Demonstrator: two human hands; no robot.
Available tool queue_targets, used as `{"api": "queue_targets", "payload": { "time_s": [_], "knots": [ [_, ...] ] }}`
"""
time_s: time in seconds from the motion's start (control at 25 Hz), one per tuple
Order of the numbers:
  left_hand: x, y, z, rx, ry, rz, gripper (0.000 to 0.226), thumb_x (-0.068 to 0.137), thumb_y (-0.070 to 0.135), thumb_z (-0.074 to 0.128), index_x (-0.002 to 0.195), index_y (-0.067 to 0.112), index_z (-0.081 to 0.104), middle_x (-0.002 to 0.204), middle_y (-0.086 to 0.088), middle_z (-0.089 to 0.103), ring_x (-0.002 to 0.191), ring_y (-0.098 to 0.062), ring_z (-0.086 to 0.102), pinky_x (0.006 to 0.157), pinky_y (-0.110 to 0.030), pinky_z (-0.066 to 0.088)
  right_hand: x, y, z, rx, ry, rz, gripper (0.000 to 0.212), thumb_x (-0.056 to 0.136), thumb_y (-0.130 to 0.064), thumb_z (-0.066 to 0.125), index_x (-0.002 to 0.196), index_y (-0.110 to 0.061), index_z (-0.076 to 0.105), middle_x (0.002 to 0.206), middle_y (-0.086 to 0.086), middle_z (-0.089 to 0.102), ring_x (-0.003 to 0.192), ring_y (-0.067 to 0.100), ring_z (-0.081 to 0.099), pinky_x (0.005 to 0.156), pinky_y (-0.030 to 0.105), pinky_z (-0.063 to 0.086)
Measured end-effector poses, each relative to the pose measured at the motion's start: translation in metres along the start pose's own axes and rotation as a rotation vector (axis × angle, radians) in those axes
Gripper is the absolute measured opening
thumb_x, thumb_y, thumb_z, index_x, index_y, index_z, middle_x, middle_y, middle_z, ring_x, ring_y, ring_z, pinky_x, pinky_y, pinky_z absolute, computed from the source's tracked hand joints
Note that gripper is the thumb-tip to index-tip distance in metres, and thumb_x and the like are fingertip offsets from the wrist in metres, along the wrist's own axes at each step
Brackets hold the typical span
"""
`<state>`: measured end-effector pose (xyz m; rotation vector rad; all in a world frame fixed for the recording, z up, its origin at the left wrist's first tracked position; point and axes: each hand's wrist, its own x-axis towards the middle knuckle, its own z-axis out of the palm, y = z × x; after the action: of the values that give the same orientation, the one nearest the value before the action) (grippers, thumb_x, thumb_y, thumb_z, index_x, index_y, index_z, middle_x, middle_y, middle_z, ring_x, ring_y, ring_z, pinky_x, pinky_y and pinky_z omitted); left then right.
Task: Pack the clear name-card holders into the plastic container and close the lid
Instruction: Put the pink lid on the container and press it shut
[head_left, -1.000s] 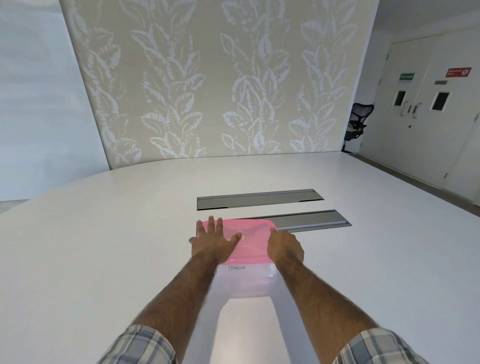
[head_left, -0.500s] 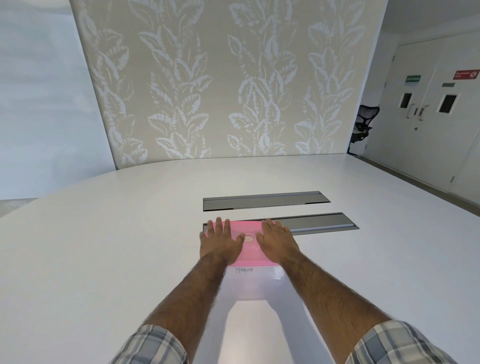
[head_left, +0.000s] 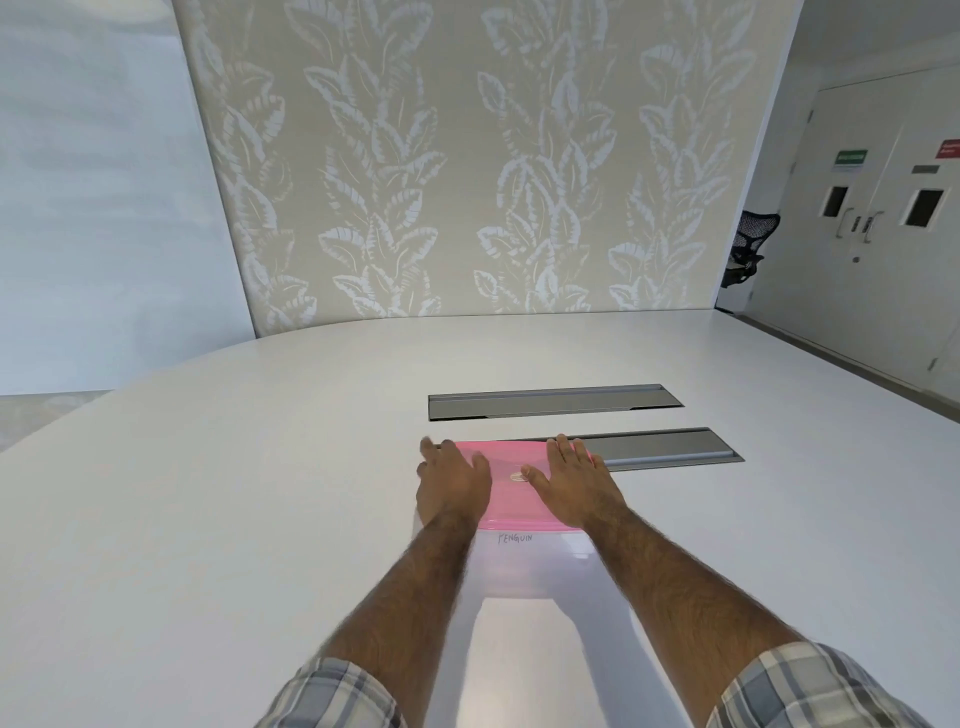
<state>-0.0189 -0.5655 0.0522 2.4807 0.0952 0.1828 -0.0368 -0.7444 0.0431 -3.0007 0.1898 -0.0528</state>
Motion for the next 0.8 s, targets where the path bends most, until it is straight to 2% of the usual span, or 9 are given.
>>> {"api": "queue_targets", "payload": {
  "time_s": [0.08, 0.16, 0.32, 0.48, 0.6, 0.68, 0.8],
  "knots": [
    [-0.005, -0.007, -0.002, -0.056, 0.045, -0.174, 0.05, 0.099, 0.044, 0.04, 0.13, 0.007, 0.051, 0.136, -0.015, 0.045, 0.122, -0.034, 0.048, 0.091, -0.044, 0.047, -0.001, -0.001, -0.001, -0.003, 0.004, 0.004, 0.083, 0.097, -0.066, 0.012, 0.159, -0.011, 0.008, 0.167, 0.008, 0.003, 0.154, 0.026, 0.003, 0.124, 0.045, 0.007],
    [-0.006, -0.013, -0.004, -0.133, 0.01, -0.283, 0.051, 0.101, 0.044, 0.033, 0.128, 0.006, 0.055, 0.13, -0.016, 0.054, 0.119, -0.035, 0.054, 0.094, -0.043, 0.046, -0.003, -0.002, -0.001, -0.011, 0.008, 0.011, 0.083, 0.097, -0.067, 0.012, 0.159, -0.011, 0.009, 0.167, 0.008, 0.003, 0.154, 0.026, 0.004, 0.124, 0.045, 0.007],
    [-0.001, -0.02, -0.008, -0.126, -0.057, -0.289, 0.04, 0.102, 0.023, 0.032, 0.127, 0.008, 0.059, 0.129, -0.012, 0.062, 0.117, -0.034, 0.06, 0.095, -0.039, 0.047, -0.006, -0.004, -0.001, 0.009, 0.002, 0.032, 0.084, 0.096, -0.068, 0.012, 0.159, -0.012, 0.008, 0.167, 0.008, 0.003, 0.154, 0.026, 0.004, 0.124, 0.045, 0.007],
    [-0.005, -0.018, -0.01, -0.128, -0.065, -0.292, 0.036, 0.103, 0.024, 0.034, 0.127, 0.007, 0.055, 0.13, -0.012, 0.06, 0.119, -0.033, 0.059, 0.096, -0.04, 0.047, -0.011, -0.004, -0.002, 0.009, -0.007, 0.038, 0.085, 0.096, -0.069, 0.012, 0.159, -0.012, 0.007, 0.167, 0.007, 0.002, 0.154, 0.026, 0.004, 0.123, 0.045, 0.006],
    [-0.003, -0.02, -0.01, 0.024, -0.042, -0.101, 0.035, 0.099, 0.015, 0.035, 0.132, 0.011, 0.048, 0.132, -0.01, 0.052, 0.119, -0.032, 0.055, 0.093, -0.042, 0.046, -0.014, -0.007, -0.003, 0.008, -0.007, 0.04, 0.087, 0.095, -0.07, 0.013, 0.159, -0.012, 0.006, 0.167, 0.007, 0.001, 0.154, 0.026, 0.003, 0.123, 0.044, 0.005],
    [0.0, -0.021, -0.011, 0.071, -0.082, 0.102, 0.044, 0.101, 0.016, 0.032, 0.145, 0.014, 0.038, 0.147, -0.01, 0.042, 0.13, -0.032, 0.046, 0.102, -0.044, 0.04, -0.015, -0.007, -0.004, 0.015, -0.008, 0.038, 0.087, 0.094, -0.07, 0.013, 0.159, -0.011, 0.005, 0.167, 0.008, 0.0, 0.154, 0.026, 0.002, 0.123, 0.044, 0.004],
    [0.005, -0.024, -0.014, 0.151, -0.247, 0.32, 0.057, 0.105, 0.031, 0.027, 0.159, 0.015, 0.016, 0.168, -0.003, 0.008, 0.153, -0.025, 0.01, 0.12, -0.043, 0.022, -0.018, -0.007, -0.005, 0.019, -0.014, 0.022, 0.088, 0.094, -0.071, 0.012, 0.159, -0.011, 0.004, 0.167, 0.009, -0.001, 0.154, 0.027, 0.001, 0.123, 0.045, 0.003]
  ]
}}
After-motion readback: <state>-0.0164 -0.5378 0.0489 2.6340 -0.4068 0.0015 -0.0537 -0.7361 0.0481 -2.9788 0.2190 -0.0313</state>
